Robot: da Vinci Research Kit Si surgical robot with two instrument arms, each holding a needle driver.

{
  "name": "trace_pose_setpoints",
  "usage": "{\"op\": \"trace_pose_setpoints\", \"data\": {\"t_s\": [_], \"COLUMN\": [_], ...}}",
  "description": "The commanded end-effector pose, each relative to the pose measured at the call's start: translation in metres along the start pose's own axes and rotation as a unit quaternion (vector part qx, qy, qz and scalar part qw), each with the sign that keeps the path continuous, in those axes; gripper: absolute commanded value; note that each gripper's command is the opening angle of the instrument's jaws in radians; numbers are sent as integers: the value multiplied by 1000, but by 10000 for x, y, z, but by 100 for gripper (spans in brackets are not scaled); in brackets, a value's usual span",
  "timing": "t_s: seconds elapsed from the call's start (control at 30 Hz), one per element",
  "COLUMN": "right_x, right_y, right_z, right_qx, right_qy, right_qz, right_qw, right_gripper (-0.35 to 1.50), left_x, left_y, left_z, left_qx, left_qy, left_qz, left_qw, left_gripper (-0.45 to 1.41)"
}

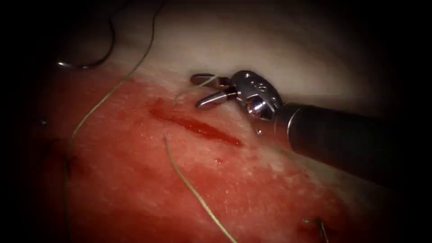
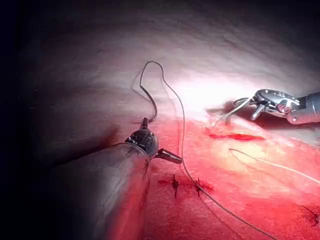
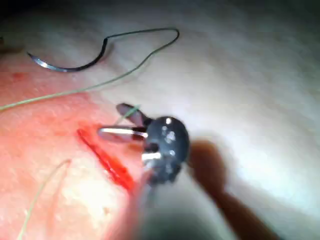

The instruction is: Wound Closure

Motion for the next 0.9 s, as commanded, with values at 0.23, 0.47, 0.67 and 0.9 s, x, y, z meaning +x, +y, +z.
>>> {"op": "trace_pose_setpoints", "data": {"t_s": [0.23,0.47,0.67,0.9], "right_x": [50,52,40,26], "right_y": [28,18,7,1], "right_z": [-69,-86,-80,-78], "right_qx": [-39,-51,-47,-45], "right_qy": [-19,-23,-20,-18], "right_qz": [-48,-52,-58,-65], "right_qw": [998,997,997,997], "right_gripper": [146,146,148,148], "left_x": [35,61,80,94], "left_y": [49,100,135,170], "left_z": [6,8,28,63], "left_qx": [-16,-46,-64,-70], "left_qy": [2,13,34,49], "left_qz": [43,93,146,195], "left_qw": [999,995,987,977], "left_gripper": [114,111,106,93]}}
